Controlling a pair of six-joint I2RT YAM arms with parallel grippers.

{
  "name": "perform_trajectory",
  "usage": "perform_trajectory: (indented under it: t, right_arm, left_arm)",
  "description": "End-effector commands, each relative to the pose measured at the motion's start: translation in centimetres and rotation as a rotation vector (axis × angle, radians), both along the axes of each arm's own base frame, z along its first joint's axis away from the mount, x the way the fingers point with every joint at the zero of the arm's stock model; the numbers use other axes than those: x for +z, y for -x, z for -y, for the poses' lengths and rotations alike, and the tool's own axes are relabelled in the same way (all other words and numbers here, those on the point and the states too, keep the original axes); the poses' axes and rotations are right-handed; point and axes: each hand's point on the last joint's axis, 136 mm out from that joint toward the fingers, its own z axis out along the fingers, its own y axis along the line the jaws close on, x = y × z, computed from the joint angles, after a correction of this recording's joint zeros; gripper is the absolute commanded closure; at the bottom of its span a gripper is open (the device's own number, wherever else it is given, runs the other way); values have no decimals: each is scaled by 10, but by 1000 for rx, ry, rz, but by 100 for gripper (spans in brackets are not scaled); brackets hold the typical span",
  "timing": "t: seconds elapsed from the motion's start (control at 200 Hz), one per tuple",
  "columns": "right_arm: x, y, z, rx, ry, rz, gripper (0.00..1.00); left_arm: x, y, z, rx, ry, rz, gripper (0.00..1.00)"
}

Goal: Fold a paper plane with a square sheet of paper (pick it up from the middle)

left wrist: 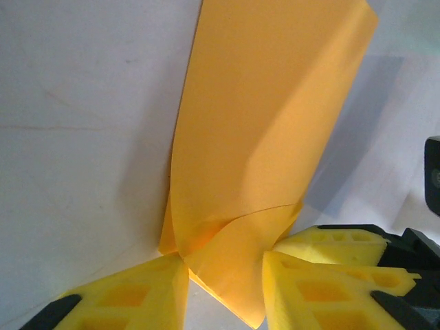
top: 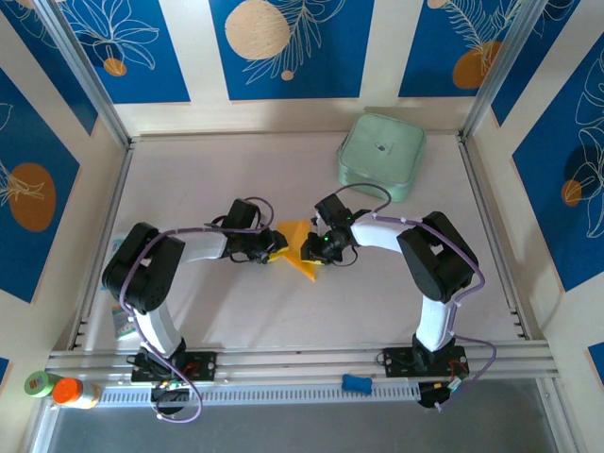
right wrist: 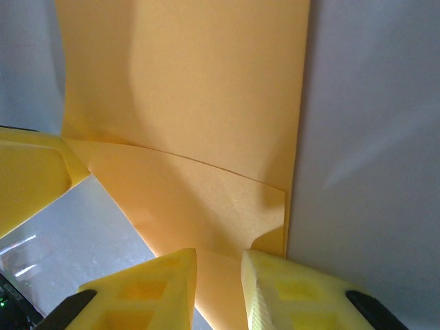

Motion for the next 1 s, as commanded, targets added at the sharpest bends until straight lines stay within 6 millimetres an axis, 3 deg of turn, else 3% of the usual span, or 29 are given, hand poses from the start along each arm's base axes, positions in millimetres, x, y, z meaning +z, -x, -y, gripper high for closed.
perform_trajectory:
  t: [0.0,0.81,0.995]
  right_arm:
    - [-19,12,11,-3,46,-59,75]
    - [-16,10,10,117,-1,11,77]
    - [-10,4,9,130,-8,48,77]
  left_arm:
    - [8,-4,11,-26,47,18,68]
    - [0,-12,10,-65,68,46,76]
    - [2,-14,8,-52,71,41,86]
